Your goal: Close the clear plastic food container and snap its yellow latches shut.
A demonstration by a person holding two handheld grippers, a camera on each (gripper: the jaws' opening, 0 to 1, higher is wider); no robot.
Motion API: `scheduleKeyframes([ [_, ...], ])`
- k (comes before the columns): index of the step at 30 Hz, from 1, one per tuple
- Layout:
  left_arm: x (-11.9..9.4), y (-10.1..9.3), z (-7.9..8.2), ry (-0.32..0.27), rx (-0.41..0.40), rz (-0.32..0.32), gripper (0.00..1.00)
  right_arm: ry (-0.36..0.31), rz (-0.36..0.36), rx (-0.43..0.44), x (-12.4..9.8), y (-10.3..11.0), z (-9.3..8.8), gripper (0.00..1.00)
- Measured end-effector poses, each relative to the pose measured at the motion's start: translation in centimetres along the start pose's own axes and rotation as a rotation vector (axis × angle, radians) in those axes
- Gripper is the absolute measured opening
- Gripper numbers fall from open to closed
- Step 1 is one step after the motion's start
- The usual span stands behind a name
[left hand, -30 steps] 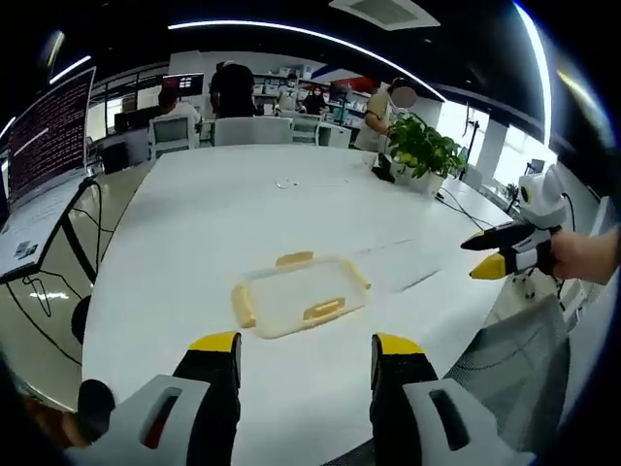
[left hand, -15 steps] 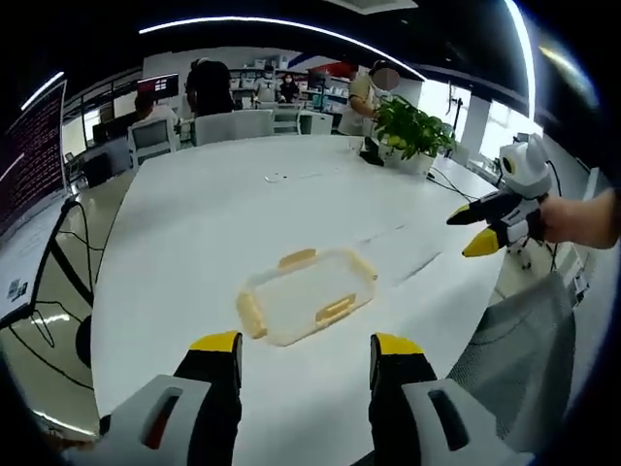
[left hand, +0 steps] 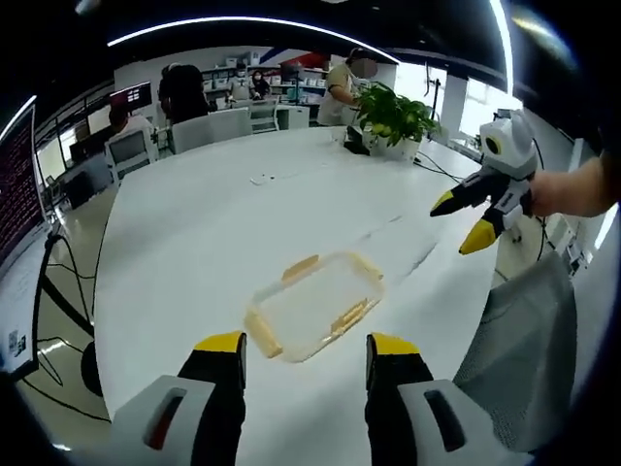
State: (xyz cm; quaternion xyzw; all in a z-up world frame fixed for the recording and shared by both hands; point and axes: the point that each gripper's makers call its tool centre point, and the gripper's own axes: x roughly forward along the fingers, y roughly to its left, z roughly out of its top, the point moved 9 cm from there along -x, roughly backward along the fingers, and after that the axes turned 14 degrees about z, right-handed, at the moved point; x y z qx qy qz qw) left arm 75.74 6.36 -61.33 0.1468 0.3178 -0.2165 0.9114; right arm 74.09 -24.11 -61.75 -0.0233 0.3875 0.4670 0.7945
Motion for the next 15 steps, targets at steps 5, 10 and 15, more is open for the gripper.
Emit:
scheduleKeyframes([
  [5, 0.7, 0.5, 0.3, 0.001, -0.019, -0.025, 0.44, 0.023, 0.036, -0.041, 0.8, -0.2, 0.8, 0.55],
  [10, 1.6, 0.7, 0.5, 0.008, 0.042, -0.056, 0.44, 0.05, 0.075, -0.083, 1.6, -0.8, 1.5, 0.55],
  [15, 2.5, 1.0, 0.5, 0.021, 0.066, -0.117, 0.45, 0.074, 0.129, -0.119, 2.6, -1.3, 2.2, 0.54],
])
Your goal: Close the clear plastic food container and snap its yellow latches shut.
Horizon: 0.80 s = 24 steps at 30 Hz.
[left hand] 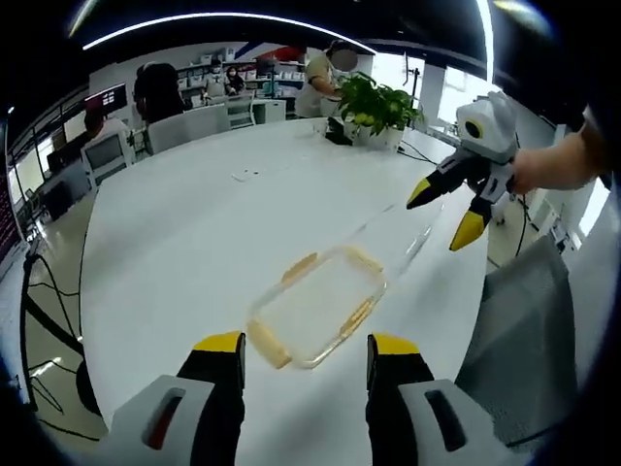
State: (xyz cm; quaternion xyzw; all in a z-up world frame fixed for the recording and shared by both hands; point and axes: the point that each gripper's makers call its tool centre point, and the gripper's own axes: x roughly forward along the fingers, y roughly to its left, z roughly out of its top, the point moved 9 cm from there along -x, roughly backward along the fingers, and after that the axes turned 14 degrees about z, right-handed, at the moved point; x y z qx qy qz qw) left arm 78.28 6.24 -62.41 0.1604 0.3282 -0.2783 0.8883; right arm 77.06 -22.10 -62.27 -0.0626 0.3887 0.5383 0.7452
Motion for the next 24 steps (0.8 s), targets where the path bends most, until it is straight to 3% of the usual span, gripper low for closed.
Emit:
scheduleKeyframes([
  [6, 1.4, 0.5, 0.1, 0.011, 0.065, -0.056, 0.44, 0.049, 0.052, -0.075, 1.1, -0.8, 0.9, 0.54],
  [11, 2.5, 0.9, 0.3, 0.015, 0.172, -0.12, 0.44, 0.093, 0.099, -0.133, 2.1, -2.0, 1.4, 0.53],
  [17, 3.9, 1.6, -0.3, 0.059, 0.223, -0.16, 0.44, 0.168, 0.124, -0.237, 3.2, -3.5, 1.4, 0.53],
  [24, 5.4, 2.1, -0.9, 0.091, 0.291, -0.215, 0.44, 0.2, 0.154, -0.243, 4.2, -4.9, 1.3, 0.53],
])
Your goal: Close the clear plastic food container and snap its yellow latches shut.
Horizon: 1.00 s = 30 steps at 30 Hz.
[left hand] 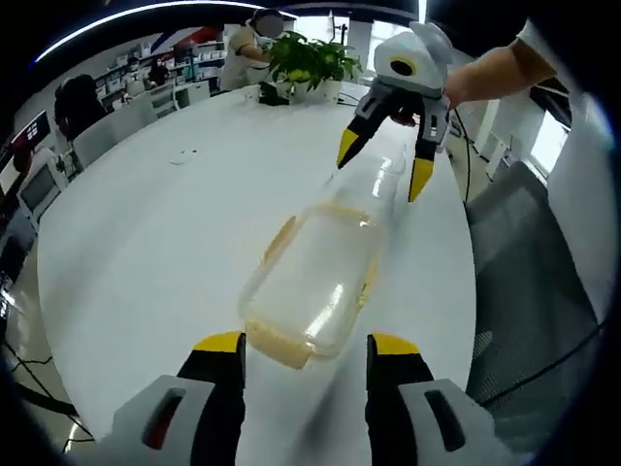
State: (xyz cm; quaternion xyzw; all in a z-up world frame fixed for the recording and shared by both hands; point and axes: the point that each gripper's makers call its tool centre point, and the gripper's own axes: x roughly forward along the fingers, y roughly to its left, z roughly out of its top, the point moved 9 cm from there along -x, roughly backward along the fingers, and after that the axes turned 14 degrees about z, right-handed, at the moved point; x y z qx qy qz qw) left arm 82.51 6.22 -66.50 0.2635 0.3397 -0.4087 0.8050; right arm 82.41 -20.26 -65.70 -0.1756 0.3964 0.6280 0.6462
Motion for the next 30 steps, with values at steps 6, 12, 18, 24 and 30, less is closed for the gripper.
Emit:
scheduleKeyframes([
  [6, 1.2, 0.5, -0.1, -0.014, 0.035, -0.061, 0.46, 0.058, 0.043, -0.068, 0.9, -0.6, -0.2, 0.54],
  [12, 2.3, 0.9, -0.1, -0.009, 0.1, -0.084, 0.47, 0.089, 0.066, -0.092, 1.4, -1.5, -0.6, 0.53],
  [18, 2.8, 1.4, -0.5, -0.001, 0.164, -0.098, 0.49, 0.107, 0.074, -0.097, 1.8, -2.0, -0.9, 0.53],
  [24, 3.3, 1.6, -0.9, 0.014, 0.286, -0.122, 0.48, 0.145, 0.071, -0.127, 2.3, -2.4, -1.2, 0.52],
  [30, 4.0, 1.7, -0.6, 0.006, 0.323, -0.151, 0.48, 0.185, 0.069, -0.161, 2.8, -2.6, -1.5, 0.51],
])
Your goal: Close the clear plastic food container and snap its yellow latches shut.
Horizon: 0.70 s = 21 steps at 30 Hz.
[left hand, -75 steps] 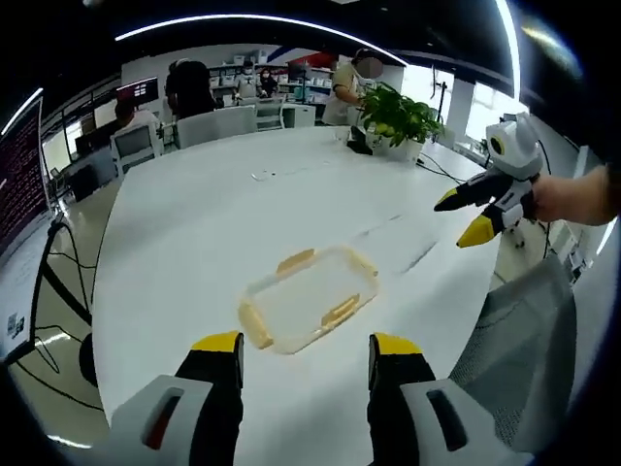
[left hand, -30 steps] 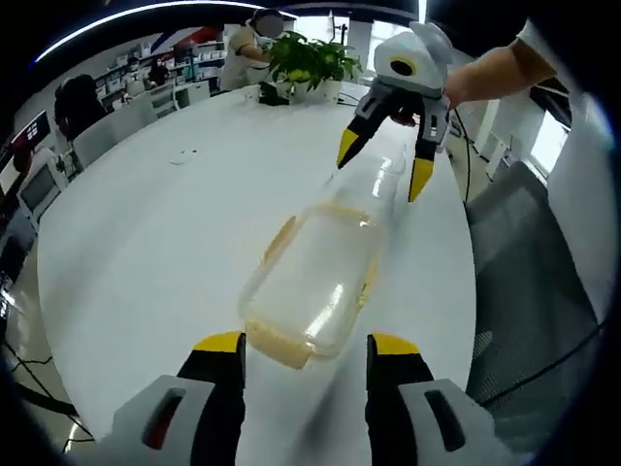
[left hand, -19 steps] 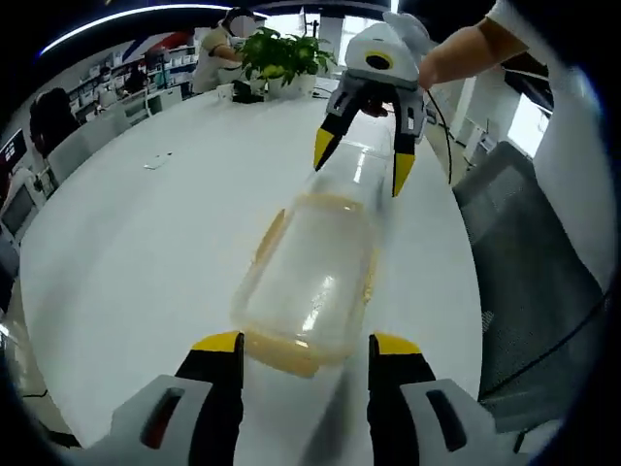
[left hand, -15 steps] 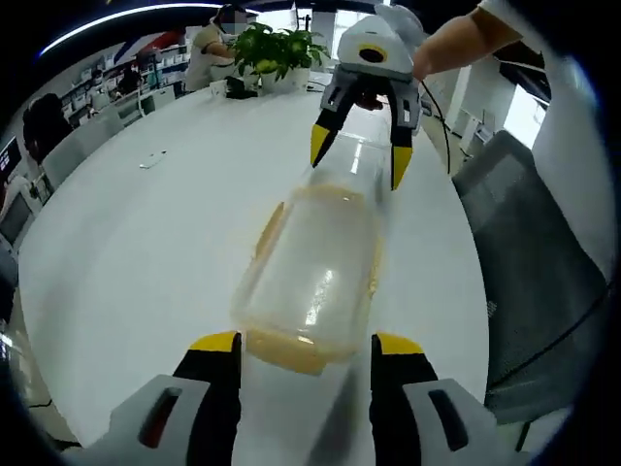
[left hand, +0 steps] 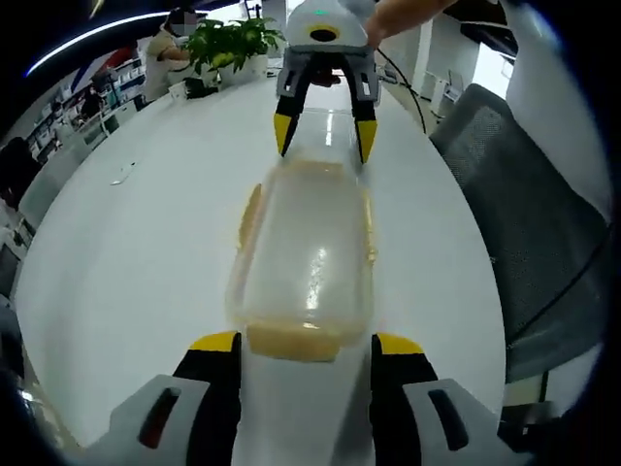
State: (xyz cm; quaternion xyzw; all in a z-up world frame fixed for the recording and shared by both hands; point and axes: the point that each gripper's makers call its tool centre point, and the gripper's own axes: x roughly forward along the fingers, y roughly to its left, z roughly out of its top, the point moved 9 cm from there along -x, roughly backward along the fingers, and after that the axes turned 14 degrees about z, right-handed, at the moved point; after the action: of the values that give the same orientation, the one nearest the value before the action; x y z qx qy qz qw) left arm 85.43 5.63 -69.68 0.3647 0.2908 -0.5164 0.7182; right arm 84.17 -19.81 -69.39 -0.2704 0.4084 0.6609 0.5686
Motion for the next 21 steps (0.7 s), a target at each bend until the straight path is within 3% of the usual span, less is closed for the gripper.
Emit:
scheduleKeyframes([
  [21, 1.0, 0.1, -0.6, 0.007, 0.072, -0.033, 0.43, 0.065, 0.001, -0.034, 1.2, -0.6, -0.5, 0.46],
])
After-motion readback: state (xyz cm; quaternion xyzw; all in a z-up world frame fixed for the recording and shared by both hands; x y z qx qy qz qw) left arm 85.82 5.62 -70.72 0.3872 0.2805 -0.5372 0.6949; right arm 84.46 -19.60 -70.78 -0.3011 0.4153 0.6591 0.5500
